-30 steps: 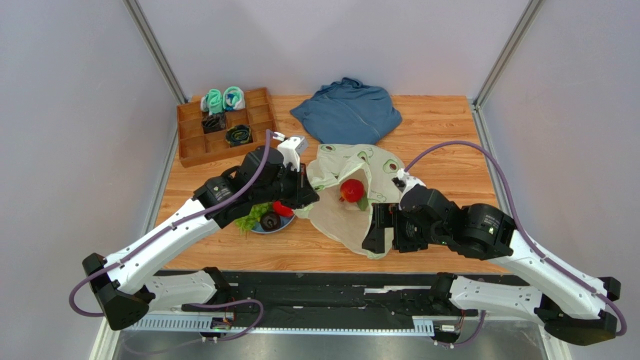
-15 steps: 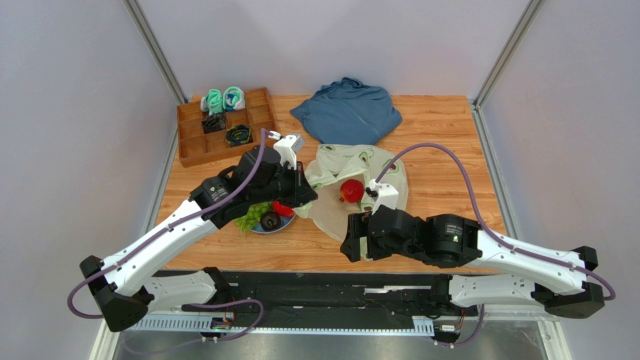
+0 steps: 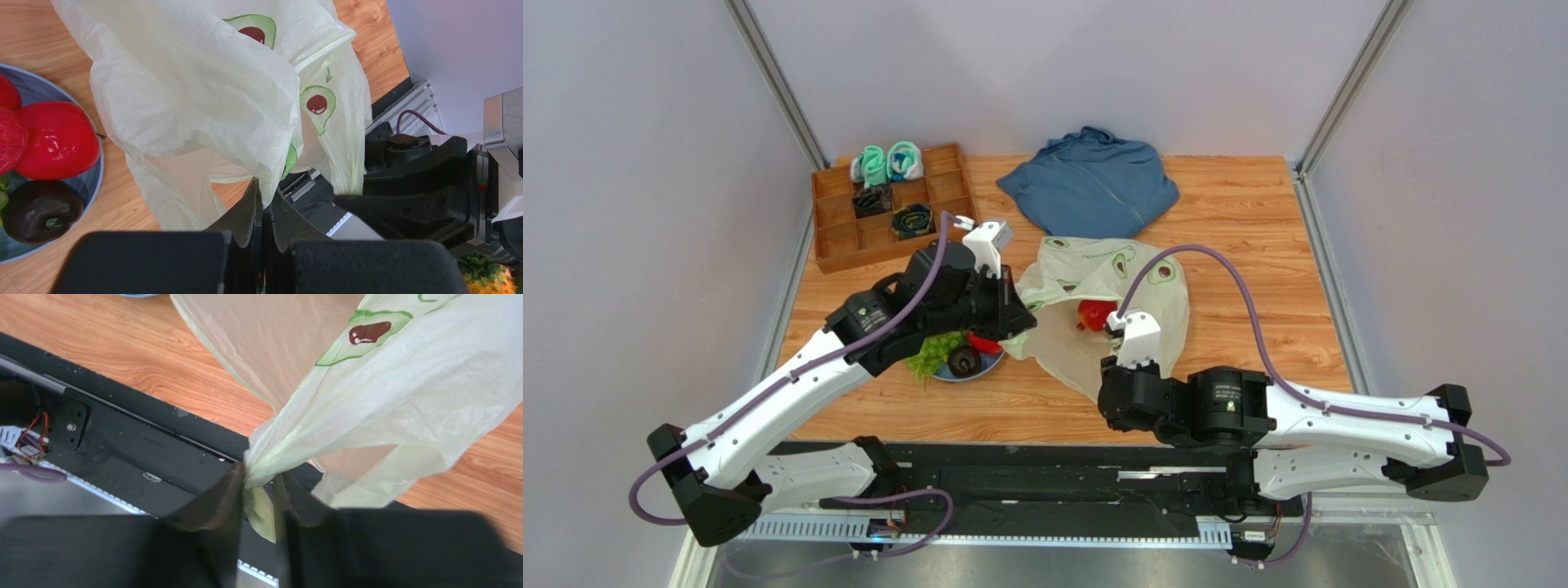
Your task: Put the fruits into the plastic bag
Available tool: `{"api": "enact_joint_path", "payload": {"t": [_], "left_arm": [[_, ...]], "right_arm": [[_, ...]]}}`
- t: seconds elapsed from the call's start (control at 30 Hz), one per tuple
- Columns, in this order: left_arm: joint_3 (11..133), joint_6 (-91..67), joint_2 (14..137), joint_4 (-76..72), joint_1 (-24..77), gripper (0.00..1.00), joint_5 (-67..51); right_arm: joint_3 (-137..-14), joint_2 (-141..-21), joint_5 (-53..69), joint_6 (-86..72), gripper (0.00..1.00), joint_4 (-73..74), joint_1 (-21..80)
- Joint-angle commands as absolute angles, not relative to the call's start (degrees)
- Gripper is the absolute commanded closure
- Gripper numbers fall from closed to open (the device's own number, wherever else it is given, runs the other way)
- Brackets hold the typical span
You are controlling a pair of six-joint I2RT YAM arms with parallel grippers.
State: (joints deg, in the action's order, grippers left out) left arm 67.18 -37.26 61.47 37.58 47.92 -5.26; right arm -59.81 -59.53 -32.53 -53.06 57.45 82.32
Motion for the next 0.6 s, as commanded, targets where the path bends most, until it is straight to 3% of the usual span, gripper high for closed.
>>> {"api": "enact_joint_path", "payload": {"t": [0.0, 0.07, 0.1, 0.4, 0.57], "left_arm": [[70.66, -38.15, 60.29, 37.7, 47.55, 1.0, -4.66], [71.45, -38.14, 60.29, 38.4, 47.2, 1.0, -4.66], [71.89, -38.23, 60.38, 39.54, 47.11, 1.0, -4.22], [83.31, -37.7, 61.61, 49.02, 47.02, 1.0, -1.5], [86.57, -38.14, 63.37, 52.12, 46.85, 1.0, -3.25]], "right_arm": [[-61.69, -58.62, -38.67, -52.65, 0.83, 58.17, 82.62], [-64.84, -57.75, -40.5, -51.33, 0.99, 59.67, 82.62], [-66.17, -57.31, -41.21, -51.07, 1.0, 61.42, 82.62], [-85.23, -50.02, -49.22, -44.22, 1.0, 61.62, 82.62], [-86.49, -47.2, -52.29, -40.08, 1.0, 56.43, 82.53]]}}
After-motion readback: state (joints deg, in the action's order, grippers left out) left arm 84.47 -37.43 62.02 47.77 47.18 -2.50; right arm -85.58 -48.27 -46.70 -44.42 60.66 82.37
